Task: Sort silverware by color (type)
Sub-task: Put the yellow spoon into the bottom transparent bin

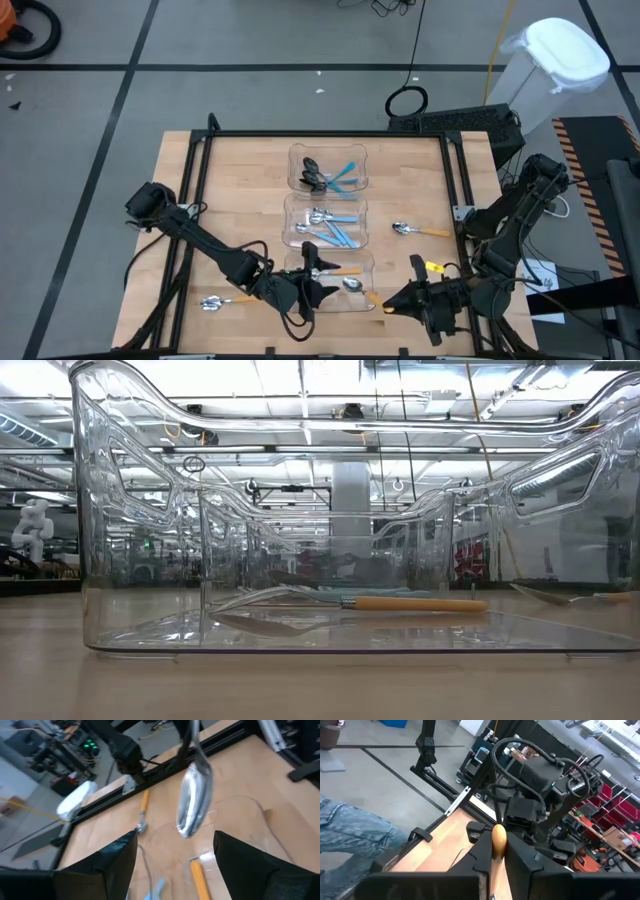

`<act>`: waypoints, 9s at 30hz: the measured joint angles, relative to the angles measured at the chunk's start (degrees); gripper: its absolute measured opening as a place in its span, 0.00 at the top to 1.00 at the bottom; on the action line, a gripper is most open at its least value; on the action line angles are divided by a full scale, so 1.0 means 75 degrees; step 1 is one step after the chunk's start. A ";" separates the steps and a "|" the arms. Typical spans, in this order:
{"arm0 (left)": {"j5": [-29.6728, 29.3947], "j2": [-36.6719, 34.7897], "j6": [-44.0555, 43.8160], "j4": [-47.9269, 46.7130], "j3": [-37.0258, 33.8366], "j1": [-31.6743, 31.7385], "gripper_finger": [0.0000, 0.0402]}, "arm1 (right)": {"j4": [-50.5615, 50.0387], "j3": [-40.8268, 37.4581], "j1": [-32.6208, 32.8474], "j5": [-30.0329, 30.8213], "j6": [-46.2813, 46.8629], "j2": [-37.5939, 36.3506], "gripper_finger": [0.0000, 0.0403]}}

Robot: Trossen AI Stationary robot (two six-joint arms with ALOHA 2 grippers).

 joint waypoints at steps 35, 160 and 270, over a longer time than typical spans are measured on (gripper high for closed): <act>0.0686 0.0641 0.0844 0.1639 -0.0003 0.0338 0.76 | 0.0202 0.0000 0.0006 0.0340 -0.0127 0.0000 0.94; -0.0564 -0.0102 -0.3606 -0.6315 0.1096 -0.0007 0.66 | -0.2572 0.0003 -0.2335 -0.0427 0.2103 0.0842 0.94; -0.0824 -0.0662 -0.4832 -0.8187 0.1105 -0.1245 0.65 | -0.2383 0.0102 -0.3321 -0.3100 0.1933 0.2658 0.69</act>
